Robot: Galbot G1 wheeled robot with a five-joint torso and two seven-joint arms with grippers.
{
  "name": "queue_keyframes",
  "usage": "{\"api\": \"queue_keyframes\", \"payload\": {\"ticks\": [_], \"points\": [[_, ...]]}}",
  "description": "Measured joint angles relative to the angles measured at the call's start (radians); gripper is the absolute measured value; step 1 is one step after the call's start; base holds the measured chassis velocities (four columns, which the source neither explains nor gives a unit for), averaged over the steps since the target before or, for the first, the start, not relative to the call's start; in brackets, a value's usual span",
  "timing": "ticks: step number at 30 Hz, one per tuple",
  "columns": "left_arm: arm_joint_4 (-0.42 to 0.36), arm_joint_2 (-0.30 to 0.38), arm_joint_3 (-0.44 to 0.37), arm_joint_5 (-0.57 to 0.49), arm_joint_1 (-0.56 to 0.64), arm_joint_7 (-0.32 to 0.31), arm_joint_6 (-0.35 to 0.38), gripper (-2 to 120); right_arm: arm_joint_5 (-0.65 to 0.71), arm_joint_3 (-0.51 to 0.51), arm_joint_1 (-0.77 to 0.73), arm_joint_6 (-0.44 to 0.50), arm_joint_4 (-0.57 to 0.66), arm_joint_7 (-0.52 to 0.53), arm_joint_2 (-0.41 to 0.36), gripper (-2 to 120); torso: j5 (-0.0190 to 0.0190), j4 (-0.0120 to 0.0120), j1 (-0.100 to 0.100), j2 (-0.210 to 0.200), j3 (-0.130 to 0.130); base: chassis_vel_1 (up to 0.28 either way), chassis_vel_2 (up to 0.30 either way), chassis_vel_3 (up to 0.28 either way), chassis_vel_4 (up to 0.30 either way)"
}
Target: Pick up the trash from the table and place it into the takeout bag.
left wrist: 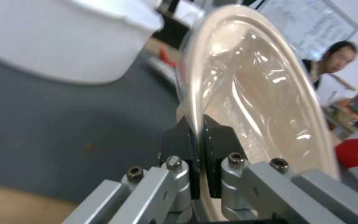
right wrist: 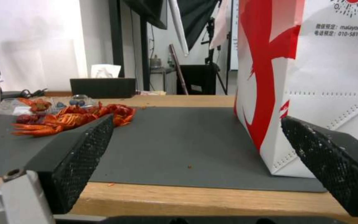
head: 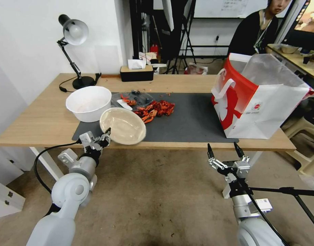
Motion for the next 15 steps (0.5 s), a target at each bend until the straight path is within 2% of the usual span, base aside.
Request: {"api": "queue_keyframes", "payload": {"ticks": [1, 4, 5, 8, 9, 11, 12, 15], "points": [[0.0, 0.0, 0.0, 0.0, 0.0, 0.0, 0.0, 1, 0.0, 0.0, 0.0, 0.0, 0.0, 0.0, 0.0, 100, 0.0, 0.0, 0.0, 0.0, 0.0, 0.0, 0.0, 0.0, 0.0], [0.004, 0.022, 0.004, 0.022, 0.0, 0.103, -0.074, 1, 0.001, 0.0, 0.0, 0.0, 0.0, 0.0, 0.0, 100, 0.0001, 0.0, 0.0, 0.0, 0.0, 0.0, 0.0, 0.0, 0.0], [0.004, 0.022, 0.004, 0.022, 0.0, 0.103, -0.074, 1, 0.001, 0.0, 0.0, 0.0, 0.0, 0.0, 0.0, 100, 0.0001, 0.0, 0.0, 0.0, 0.0, 0.0, 0.0, 0.0, 0.0], [0.034, 0.067, 0.024, 0.038, -0.021, 0.223, -0.183, 1, 0.003, 0.0, 0.0, 0.001, 0.0, 0.0, 0.002, 100, 0.0, 0.0001, 0.0, 0.0, 0.0, 0.0, 0.0, 0.0, 0.0], [0.034, 0.067, 0.024, 0.038, -0.021, 0.223, -0.183, 1, 0.003, 0.0, 0.0, 0.001, 0.0, 0.0, 0.002, 100, 0.0, 0.0001, 0.0, 0.0, 0.0, 0.0, 0.0, 0.0, 0.0], [0.053, 0.104, 0.044, 0.039, -0.044, 0.276, -0.241, 1, 0.003, 0.0, 0.001, 0.001, -0.003, -0.001, 0.005, 100, -0.0001, 0.0, 0.0, 0.0, 0.0, 0.0, 0.0, 0.0, 0.0], [0.053, 0.104, 0.044, 0.039, -0.044, 0.276, -0.241, 1, 0.003, 0.0, 0.001, 0.001, -0.003, -0.001, 0.005, 100, -0.0001, 0.0, 0.0, 0.0, 0.0, 0.0, 0.0, 0.0, 0.0], [0.078, 0.174, 0.077, 0.039, -0.089, 0.32, -0.295, 1, 0.001, -0.002, -0.002, 0.002, -0.008, -0.001, 0.008, 100, -0.0001, 0.0, 0.0, 0.0, 0.0, 0.0, 0.0, 0.0, 0.0]]}}
